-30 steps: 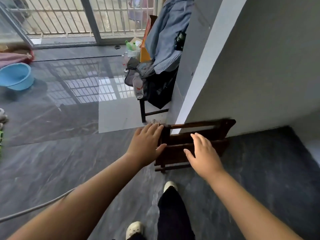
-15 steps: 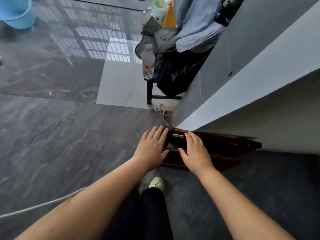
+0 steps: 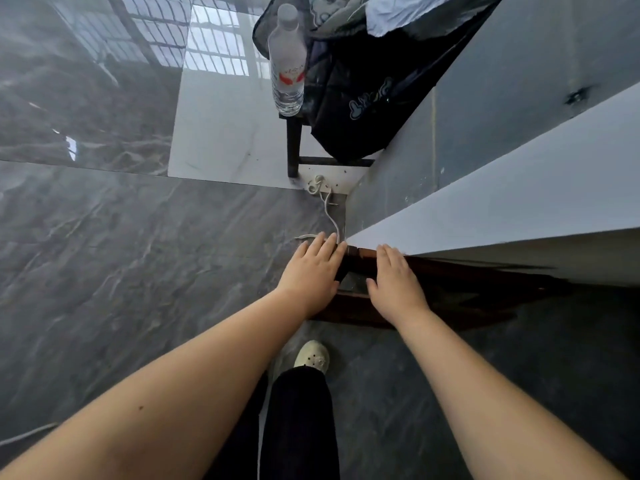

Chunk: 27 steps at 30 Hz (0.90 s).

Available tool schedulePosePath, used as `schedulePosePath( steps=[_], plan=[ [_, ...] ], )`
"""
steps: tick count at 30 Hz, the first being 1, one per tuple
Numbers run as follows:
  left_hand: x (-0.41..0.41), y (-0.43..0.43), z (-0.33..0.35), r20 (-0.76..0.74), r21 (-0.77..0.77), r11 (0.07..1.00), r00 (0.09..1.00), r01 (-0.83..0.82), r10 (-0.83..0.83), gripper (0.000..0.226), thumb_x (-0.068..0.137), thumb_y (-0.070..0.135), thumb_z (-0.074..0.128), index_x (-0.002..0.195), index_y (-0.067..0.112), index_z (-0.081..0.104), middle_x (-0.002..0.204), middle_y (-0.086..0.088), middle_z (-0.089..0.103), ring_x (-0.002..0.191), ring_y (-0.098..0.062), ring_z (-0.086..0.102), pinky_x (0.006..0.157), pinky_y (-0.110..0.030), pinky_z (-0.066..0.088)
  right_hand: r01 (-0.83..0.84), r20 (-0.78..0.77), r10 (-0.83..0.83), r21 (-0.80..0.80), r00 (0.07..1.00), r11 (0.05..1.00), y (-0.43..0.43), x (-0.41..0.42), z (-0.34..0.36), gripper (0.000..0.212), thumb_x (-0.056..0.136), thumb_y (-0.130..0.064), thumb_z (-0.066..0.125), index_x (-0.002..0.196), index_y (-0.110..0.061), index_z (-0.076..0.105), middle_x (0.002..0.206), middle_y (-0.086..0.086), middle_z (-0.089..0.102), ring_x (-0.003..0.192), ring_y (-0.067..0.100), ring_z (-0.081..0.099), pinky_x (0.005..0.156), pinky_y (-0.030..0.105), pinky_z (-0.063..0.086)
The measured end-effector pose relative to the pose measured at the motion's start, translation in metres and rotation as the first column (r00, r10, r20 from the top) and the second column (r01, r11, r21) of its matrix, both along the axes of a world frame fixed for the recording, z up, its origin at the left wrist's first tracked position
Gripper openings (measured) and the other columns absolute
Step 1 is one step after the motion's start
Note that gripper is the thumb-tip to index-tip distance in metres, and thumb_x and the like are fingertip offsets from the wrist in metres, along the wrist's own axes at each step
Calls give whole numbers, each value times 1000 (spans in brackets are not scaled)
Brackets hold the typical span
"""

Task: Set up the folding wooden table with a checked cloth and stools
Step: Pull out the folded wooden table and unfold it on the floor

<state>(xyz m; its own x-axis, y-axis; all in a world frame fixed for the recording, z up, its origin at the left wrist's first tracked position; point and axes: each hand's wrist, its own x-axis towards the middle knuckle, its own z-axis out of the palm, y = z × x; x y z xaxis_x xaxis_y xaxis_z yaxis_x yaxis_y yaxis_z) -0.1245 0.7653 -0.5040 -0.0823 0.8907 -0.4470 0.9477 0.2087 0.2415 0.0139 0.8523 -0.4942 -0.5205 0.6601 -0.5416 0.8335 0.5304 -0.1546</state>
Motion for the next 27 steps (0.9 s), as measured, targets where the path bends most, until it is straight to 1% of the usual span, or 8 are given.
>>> schedulePosePath(
  steps=[3,10,15,19,21,23,25,27],
  plan=[
    [0,7,-15,-10,-10,1000,1000,12,-12,71,97,35,42,151,12,2,158,-9,7,145,-26,3,117,-39,8,5,5,-5,46,1000,999,0,1,-9,64,93,-24,51,146,-7,20,153,10,23,142,23,17,114,33,18],
    [4,8,-18,-3,53,998,1000,-17,18,71,87,22,59,146,10,21,144,-8,34,133,-24,31,110,-34,24,154,-71,-149,73,986,985,-11,2,-15,57,90,-15,52,142,-8,29,149,8,29,140,22,20,112,34,26],
    [12,-11,-8,21,46,999,1000,18,-19,61,83,13,59,137,12,32,132,-6,43,120,-24,41,101,-33,34,203,-123,-186,144,975,968,-40,14,-13,47,86,-11,56,131,-6,45,137,10,45,131,26,35,107,36,33],
    [25,-32,4,51,25,998,996,65,-66,57,83,7,57,135,11,34,131,-6,42,118,-24,41,98,-32,35,325,-290,-282,114,915,939,-70,38,-6,35,80,-3,60,114,-6,58,121,11,55,118,27,46,102,36,38],
    [33,-45,9,51,12,997,995,80,-81,56,83,5,56,135,10,35,129,-6,43,115,-25,43,94,-31,37,488,-420,-410,94,810,868,-86,49,0,30,80,1,60,109,-5,59,118,11,53,114,26,48,98,30,36],
    [39,-55,13,53,20,998,996,66,-67,57,76,6,65,129,10,44,120,-6,50,108,-25,50,88,-31,43,731,-515,-600,79,612,678,-99,59,6,28,82,-1,59,110,-4,56,118,13,50,108,26,52,91,27,38],
    [46,-63,12,62,37,998,997,49,-51,58,64,5,76,118,10,54,108,-6,57,94,-24,57,77,-31,48,946,-488,-840,-84,235,314,-105,66,7,29,89,-10,56,117,-5,50,119,13,50,102,25,56,87,34,46],
    [51,-70,11,61,52,997,996,55,-58,58,47,4,82,101,8,62,91,-6,61,77,-24,60,64,-31,51,952,-296,-944,-300,-147,-55,-101,70,4,28,95,-22,49,119,-8,47,114,11,56,102,25,58,88,40,49]
  ],
)
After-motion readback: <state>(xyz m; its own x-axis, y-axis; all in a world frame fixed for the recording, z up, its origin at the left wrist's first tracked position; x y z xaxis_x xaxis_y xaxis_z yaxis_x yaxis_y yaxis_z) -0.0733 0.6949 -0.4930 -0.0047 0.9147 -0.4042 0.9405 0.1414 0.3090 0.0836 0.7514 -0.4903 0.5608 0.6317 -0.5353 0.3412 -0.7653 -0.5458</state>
